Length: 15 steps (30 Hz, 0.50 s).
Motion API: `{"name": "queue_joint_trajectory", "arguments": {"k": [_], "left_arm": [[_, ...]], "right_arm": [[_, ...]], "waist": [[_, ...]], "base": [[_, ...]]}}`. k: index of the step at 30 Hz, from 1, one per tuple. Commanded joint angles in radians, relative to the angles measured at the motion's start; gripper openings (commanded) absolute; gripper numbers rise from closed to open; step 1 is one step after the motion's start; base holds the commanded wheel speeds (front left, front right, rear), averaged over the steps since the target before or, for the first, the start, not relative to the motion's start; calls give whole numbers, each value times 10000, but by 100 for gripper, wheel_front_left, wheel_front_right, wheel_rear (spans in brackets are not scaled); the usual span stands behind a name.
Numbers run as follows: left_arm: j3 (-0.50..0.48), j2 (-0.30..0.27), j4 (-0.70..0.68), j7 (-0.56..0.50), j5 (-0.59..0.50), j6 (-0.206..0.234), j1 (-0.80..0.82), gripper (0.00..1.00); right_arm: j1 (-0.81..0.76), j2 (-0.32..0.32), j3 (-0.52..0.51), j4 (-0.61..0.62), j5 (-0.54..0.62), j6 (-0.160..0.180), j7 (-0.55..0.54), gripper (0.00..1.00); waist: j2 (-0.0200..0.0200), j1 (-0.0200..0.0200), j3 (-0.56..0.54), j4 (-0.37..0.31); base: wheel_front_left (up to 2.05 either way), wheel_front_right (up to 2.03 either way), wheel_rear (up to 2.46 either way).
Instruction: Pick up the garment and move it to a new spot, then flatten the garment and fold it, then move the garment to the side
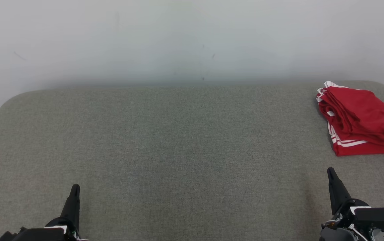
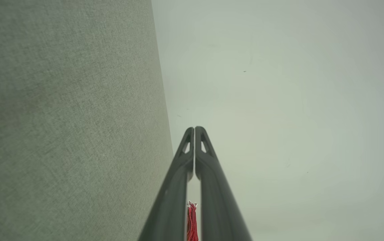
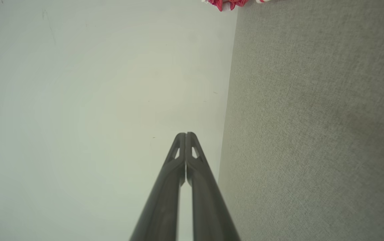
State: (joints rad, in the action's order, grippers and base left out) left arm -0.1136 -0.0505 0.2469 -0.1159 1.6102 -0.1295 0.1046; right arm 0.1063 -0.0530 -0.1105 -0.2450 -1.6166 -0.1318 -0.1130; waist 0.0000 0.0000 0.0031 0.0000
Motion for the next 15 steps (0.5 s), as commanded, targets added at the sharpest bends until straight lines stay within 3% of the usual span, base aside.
{"name": "queue_joint_trajectory", "arguments": {"k": [1, 15], "left_arm": [[-24, 20, -29, -6, 48, -28, 88, 0], [-21, 20, -30, -5, 47, -28, 86, 0]], "right_arm": [[51, 2, -22, -4, 25, 21, 1, 0], [51, 8, -30, -3, 35, 21, -7, 0]], "waist": [[0, 0, 0, 0], [0, 0, 0, 0]], "base": [[0, 0, 0], [0, 0, 0]]}}
